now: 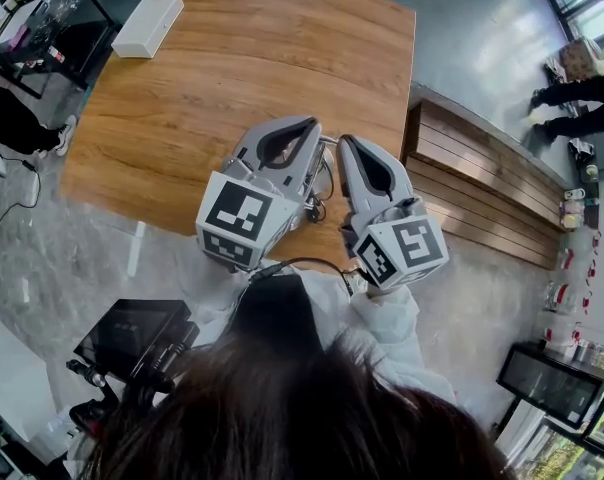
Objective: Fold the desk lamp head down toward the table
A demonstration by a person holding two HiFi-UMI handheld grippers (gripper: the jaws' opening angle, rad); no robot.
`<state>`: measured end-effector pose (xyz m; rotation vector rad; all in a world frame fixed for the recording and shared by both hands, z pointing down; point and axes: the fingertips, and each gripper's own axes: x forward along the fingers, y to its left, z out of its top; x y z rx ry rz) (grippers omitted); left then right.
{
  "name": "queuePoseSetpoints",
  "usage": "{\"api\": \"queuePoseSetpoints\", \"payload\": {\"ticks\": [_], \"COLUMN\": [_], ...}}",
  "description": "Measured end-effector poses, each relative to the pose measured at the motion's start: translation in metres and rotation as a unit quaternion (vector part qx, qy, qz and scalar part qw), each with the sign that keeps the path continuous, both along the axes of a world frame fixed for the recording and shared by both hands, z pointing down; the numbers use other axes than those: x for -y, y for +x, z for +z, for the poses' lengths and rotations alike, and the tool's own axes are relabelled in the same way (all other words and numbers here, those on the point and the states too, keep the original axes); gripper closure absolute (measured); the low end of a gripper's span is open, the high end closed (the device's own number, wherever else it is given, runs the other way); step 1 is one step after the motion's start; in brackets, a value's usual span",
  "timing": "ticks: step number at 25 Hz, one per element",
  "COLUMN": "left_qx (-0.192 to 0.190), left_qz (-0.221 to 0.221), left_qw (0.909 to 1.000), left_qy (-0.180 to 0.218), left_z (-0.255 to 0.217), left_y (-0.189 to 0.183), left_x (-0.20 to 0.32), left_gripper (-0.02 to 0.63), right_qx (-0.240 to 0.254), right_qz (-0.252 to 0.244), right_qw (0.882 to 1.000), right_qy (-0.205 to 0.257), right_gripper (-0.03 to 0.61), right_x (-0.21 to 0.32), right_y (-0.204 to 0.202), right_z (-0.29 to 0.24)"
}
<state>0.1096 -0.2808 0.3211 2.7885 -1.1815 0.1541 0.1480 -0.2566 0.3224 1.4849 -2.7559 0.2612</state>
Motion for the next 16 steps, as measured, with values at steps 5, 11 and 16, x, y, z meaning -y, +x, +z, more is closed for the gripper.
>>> {"api": "queuePoseSetpoints", "payload": {"ticks": [5, 11, 16], "left_qx": [0.000, 0.004, 0.010], "left_qz": [0.000, 0.001, 0.014], "left_qw": [1.0000, 1.0000, 0.9998], "left_qy": [0.001, 0.001, 0.006], "left_z": [0.000, 0.000, -0.004], "left_y": [0.001, 0.003, 0.012], "left_x": [0.000, 0.001, 0.005], "left_gripper": [0.611, 0.611, 0.611], "right_qx": [0.001, 0.003, 0.007], "right_qz": [0.000, 0.002, 0.016], "right_qw": [1.000, 1.000, 1.000], "right_qy": [-0.002, -0.004, 0.001], "right_gripper": [0.578, 0.578, 0.578], "right_x": [0.000, 0.000, 0.000], "right_y": [0.001, 0.003, 0.012], "right_z": [0.001, 0.002, -0.005]}}
